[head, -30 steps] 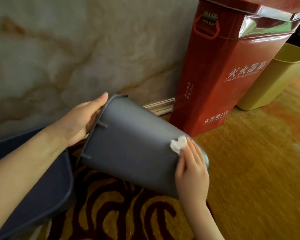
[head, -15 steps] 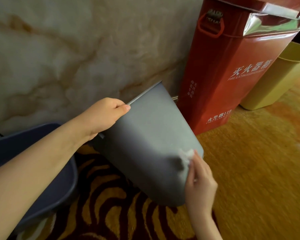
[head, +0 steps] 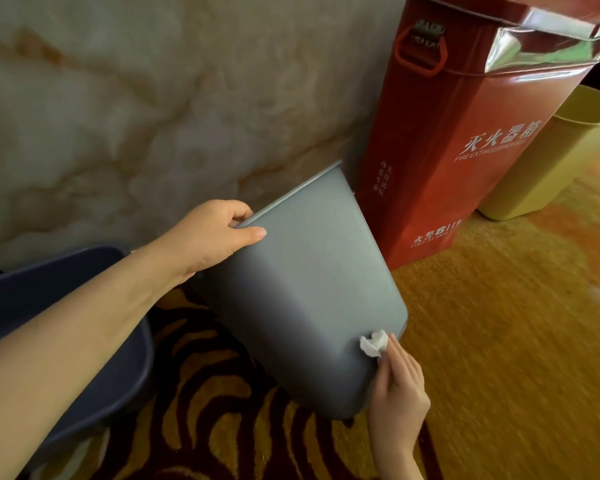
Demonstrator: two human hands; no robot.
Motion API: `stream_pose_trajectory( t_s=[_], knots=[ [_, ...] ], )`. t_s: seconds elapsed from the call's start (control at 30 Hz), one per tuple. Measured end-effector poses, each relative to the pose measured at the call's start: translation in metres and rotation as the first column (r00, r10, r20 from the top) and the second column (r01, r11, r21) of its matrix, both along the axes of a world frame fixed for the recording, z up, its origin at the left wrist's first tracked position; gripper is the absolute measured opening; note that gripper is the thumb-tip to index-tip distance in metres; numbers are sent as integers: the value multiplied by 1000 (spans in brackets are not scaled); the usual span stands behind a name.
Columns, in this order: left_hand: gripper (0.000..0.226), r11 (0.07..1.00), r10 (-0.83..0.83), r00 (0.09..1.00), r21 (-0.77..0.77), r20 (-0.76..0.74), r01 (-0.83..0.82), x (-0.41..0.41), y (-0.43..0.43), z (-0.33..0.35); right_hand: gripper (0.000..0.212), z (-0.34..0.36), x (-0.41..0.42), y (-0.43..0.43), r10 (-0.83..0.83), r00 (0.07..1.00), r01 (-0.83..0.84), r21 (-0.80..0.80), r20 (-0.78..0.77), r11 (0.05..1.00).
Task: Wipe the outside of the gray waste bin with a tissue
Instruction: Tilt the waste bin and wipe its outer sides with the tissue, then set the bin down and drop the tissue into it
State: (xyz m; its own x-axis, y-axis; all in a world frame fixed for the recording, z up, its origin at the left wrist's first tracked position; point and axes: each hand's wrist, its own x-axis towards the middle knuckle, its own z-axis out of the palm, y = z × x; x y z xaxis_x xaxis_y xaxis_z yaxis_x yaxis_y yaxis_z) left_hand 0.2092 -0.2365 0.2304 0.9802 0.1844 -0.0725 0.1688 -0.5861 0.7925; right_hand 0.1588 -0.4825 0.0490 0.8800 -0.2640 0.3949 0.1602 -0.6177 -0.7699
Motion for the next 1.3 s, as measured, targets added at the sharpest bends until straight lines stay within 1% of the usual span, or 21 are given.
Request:
stream_pose_trajectory(
  t_s=[0.03, 0.1, 0.13, 0.2, 0.27, 0.33, 0.37, 0.43, 0.5, 0.57, 0.6, 0.63, 0.73, 0.83, 0.97, 1.0, 1.07, 1.13, 1.2, 1.23, 1.3],
  knots=[
    [15, 1000, 8, 1000, 0, 10, -8, 1, -1, 0, 33, 10, 3, 8, 14, 998, -14, 10, 68, 1000],
    [15, 1000, 21, 1000, -20, 19, -20, 2, -1, 0, 31, 31, 10, 34, 132, 971, -132, -10, 198, 991],
    [15, 999, 26, 999, -32, 23, -26, 2, 0, -1, 30, 40, 13, 47, 206, 953, -204, -29, 224, 978],
    [11, 998, 47, 998, -48, 45, -45, 2, 1, -3, 31, 49, 19, 64, 310, 927, -302, -70, 213, 951],
    [9, 996, 76, 995, -50, 69, -73, 1, 2, -6, 33, 40, 21, 62, 306, 933, -295, -85, 187, 952],
    [14, 995, 98, 990, -39, 101, -94, -1, 3, -8, 30, 19, 16, 43, 205, 966, -204, -23, 157, 979],
    [15, 995, 103, 988, -24, 119, -101, -2, 4, -8, 29, 8, 11, 33, 146, 982, -148, 14, 123, 989],
    [12, 995, 96, 981, 8, 169, -98, -2, 5, -8, 34, -13, 2, 18, 68, 998, -67, 79, 2, 995],
    [6, 993, 38, 967, 97, 251, -64, -3, 8, -4, 34, -23, -5, 12, 55, 985, -23, 193, -163, 981],
    [9, 963, -46, 935, 265, 352, -52, -5, 16, 0, 29, -24, -3, 16, 96, 920, 30, 313, -380, 949],
    [15, 937, -95, 917, 347, 388, -50, -7, 21, 2, 27, -21, 0, 20, 123, 879, 43, 333, -461, 942],
    [21, 907, -150, 903, 420, 404, -37, -11, 27, 3, 26, -17, 4, 25, 157, 855, 30, 349, -495, 937],
    [32, 812, -302, 880, 583, 367, 36, -25, 41, 1, 20, 13, 16, 40, 310, 839, -81, 460, -448, 884],
    [37, 676, -415, 864, 732, 284, 84, -41, 50, -11, 19, 49, 22, 51, 435, 811, -176, 546, -390, 819],
    [57, 683, -419, 859, 726, 294, 85, -70, 60, -33, 20, 78, 12, 50, 491, 790, -204, 598, -367, 775],
    [56, 672, -439, 852, 734, 286, 100, -77, 58, -38, 22, 86, 6, 47, 494, 795, -204, 610, -353, 765],
    [47, 650, -483, 834, 747, 265, 139, -88, 50, -47, 34, 105, -3, 39, 452, 847, -191, 634, -278, 749],
    [33, 632, -500, 834, 757, 235, 166, -97, 42, -52, 41, 131, -5, 30, 361, 916, -192, 601, -174, 776],
    [23, 631, -502, 837, 754, 217, 182, -102, 39, -54, 35, 158, 7, 26, 363, 928, -273, 509, -85, 816],
    [20, 634, -505, 838, 748, 206, 198, -103, 39, -54, 28, 170, 17, 27, 409, 909, -340, 433, -76, 835],
    [18, 633, -504, 849, 737, 158, 238, -103, 39, -51, 19, 187, 45, 43, 539, 823, -499, 228, -176, 836]
  ],
)
